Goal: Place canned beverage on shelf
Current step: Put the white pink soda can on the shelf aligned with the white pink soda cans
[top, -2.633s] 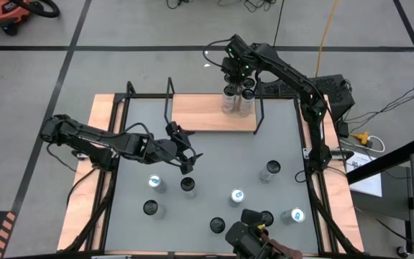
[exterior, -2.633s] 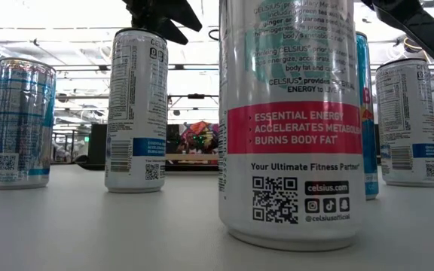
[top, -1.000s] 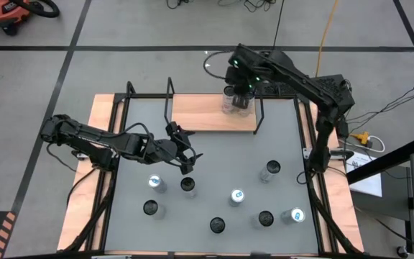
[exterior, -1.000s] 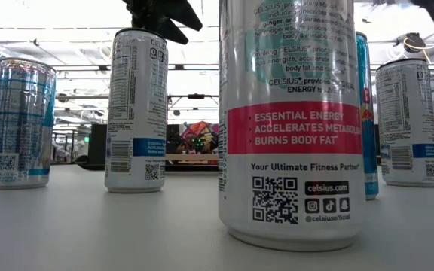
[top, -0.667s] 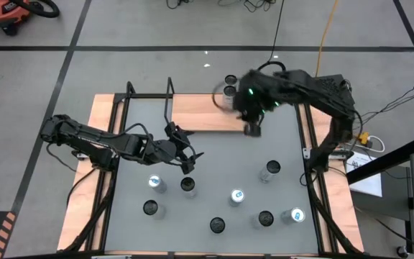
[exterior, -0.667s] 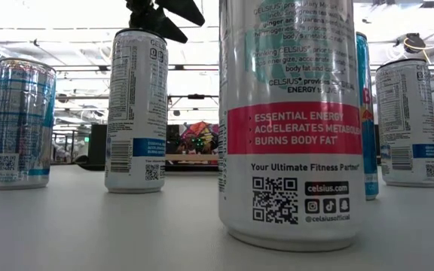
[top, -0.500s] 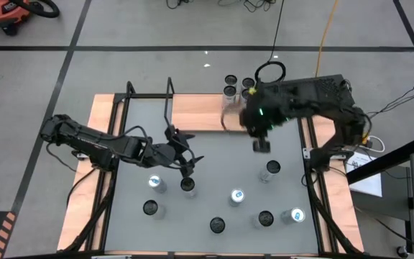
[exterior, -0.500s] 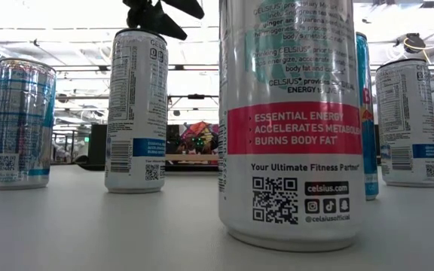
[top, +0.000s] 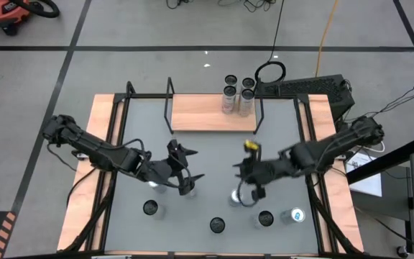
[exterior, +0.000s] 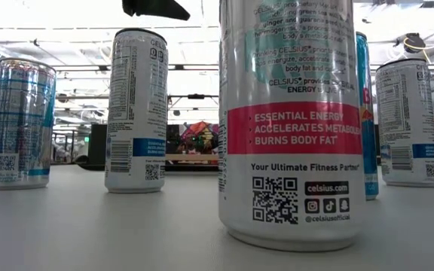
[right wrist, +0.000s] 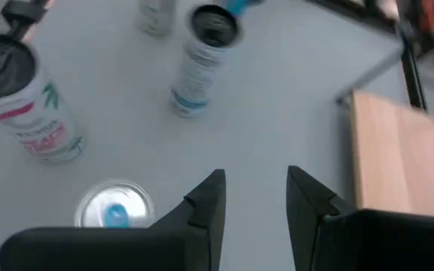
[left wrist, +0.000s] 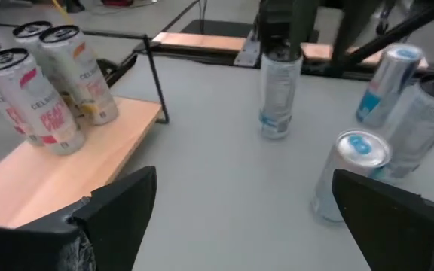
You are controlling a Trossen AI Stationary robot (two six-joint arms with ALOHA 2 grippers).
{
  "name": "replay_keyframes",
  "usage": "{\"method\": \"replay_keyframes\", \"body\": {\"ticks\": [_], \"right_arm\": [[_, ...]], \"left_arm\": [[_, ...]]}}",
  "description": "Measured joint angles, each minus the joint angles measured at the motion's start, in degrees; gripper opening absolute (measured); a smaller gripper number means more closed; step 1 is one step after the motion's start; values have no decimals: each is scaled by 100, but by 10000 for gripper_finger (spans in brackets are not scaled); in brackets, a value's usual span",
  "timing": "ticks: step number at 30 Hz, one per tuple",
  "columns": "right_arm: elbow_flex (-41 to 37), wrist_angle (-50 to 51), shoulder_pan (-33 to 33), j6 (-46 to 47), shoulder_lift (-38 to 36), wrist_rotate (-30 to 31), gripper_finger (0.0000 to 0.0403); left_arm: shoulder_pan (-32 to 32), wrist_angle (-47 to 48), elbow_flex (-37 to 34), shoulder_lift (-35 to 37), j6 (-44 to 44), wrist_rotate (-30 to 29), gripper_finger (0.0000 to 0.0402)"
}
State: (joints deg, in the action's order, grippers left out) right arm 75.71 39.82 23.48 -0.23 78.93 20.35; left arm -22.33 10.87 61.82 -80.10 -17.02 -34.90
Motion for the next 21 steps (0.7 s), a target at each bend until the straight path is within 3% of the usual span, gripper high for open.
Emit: {"method": "replay_keyframes", "body": {"ticks": [9, 21], "right_arm": [[-1390, -3023, 398, -968, 81, 51, 77], [-1430, -3510, 713, 17, 77, 40, 77]], "left_arm": [[-218, -39, 4, -359, -610, -352, 393], [-620, -918, 1, -566, -622, -339, 393]]}}
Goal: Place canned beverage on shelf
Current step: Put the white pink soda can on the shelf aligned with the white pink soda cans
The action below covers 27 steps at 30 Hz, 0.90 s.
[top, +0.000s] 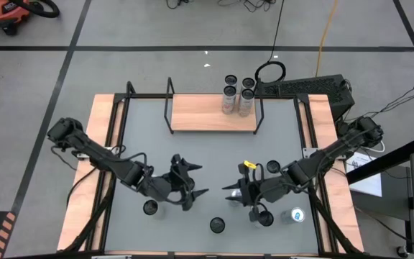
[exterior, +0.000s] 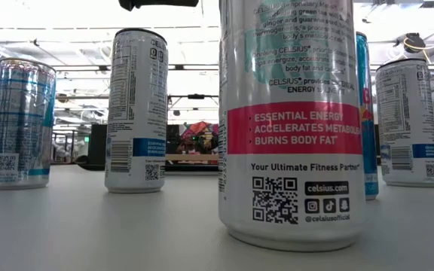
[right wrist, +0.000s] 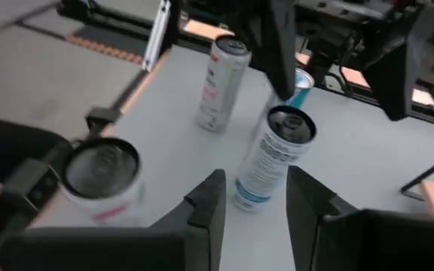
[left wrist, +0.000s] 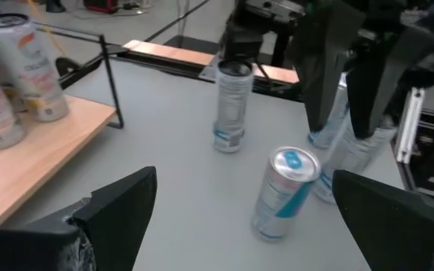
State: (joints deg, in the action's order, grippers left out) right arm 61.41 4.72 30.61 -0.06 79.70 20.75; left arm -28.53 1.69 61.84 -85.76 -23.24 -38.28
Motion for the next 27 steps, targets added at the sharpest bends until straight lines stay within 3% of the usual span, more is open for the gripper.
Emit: {"method": "replay_keyframes", "body": {"ticks": [4, 9, 17, 21, 27], "right_arm": [[0, -228, 229, 232, 32, 9, 93], [27, -744, 490, 391, 292, 2, 152], [1048, 510, 620, 1385, 741, -434, 251], [1504, 1149, 629, 1716, 996, -525, 281], [1919, 1319, 632, 1756, 1538, -1202, 311]], "left_arm": [[-73, -147, 0, -172, 4, -7, 393], [-166, -402, 0, -401, -31, -15, 393], [-263, -661, 1, -612, -29, -15, 393], [-277, -678, 1, -633, 25, -13, 393], [-274, -719, 0, -633, 285, -14, 393]]}}
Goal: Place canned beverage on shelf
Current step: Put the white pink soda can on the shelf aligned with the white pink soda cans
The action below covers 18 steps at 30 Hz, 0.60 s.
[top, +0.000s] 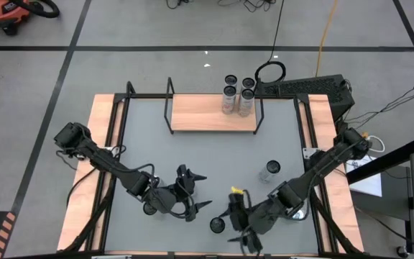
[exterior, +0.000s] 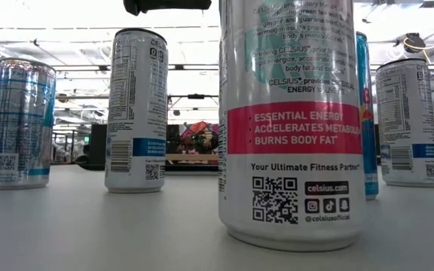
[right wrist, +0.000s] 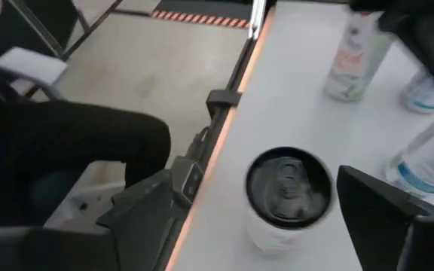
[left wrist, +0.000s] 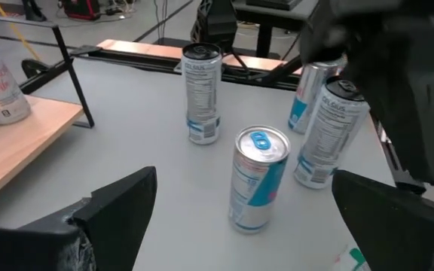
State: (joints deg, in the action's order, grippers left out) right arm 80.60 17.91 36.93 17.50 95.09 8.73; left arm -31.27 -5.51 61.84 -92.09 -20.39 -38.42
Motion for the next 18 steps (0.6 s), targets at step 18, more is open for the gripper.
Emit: {"method": "replay_keyframes", "body": {"ticks": [18], "right_arm": [[732, 668, -270, 157, 926, -26, 322]], "left_arm": [[0, 45, 0, 0, -12, 5, 393]]}}
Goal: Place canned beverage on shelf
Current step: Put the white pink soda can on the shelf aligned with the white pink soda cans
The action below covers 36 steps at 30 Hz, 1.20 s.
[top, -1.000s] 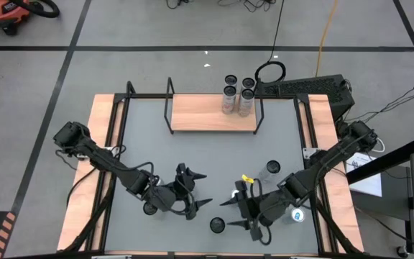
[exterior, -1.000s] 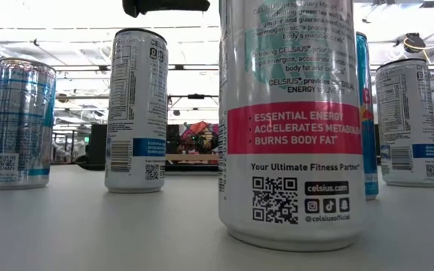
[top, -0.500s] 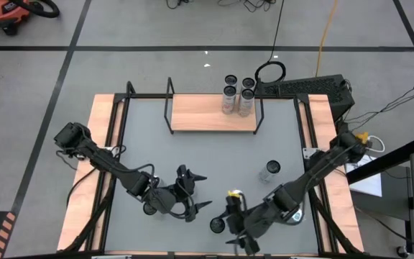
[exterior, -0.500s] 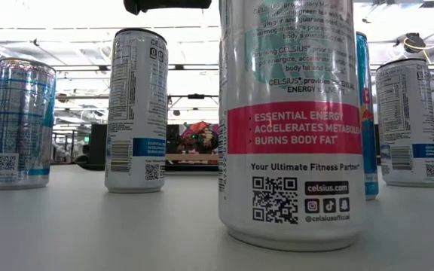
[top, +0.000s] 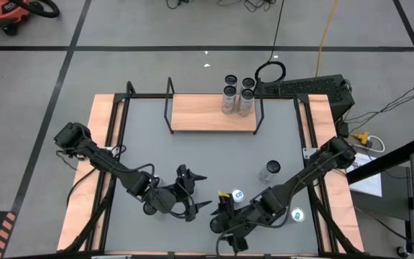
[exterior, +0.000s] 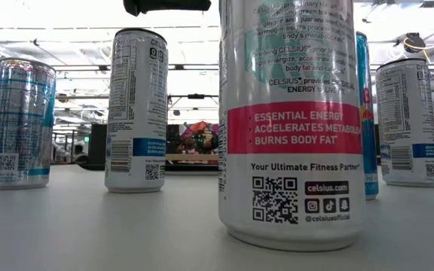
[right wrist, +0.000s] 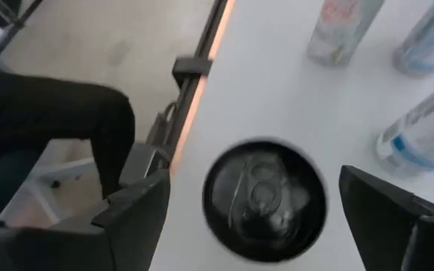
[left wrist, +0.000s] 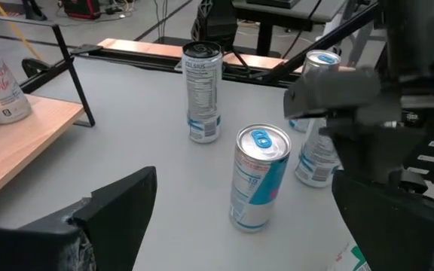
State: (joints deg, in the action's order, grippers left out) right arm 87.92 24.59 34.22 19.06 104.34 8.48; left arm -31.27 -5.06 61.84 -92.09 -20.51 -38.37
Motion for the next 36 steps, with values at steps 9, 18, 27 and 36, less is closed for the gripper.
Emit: {"method": "replay_keyframes", "body": {"ticks": [9, 18, 27, 36], "right_arm": [[0, 181, -14, 125, 39, -117, 322], [0, 157, -12, -70, 61, -97, 303], [0, 7, -3, -133, 443, -106, 274], [0, 5, -3, -71, 500, -101, 213]], "left_arm": [[0, 39, 0, 2, 5, 15, 393], [7, 45, 0, 2, 0, 15, 393], [7, 42, 0, 4, -16, 15, 393], [7, 41, 0, 4, -20, 15, 393]]}}
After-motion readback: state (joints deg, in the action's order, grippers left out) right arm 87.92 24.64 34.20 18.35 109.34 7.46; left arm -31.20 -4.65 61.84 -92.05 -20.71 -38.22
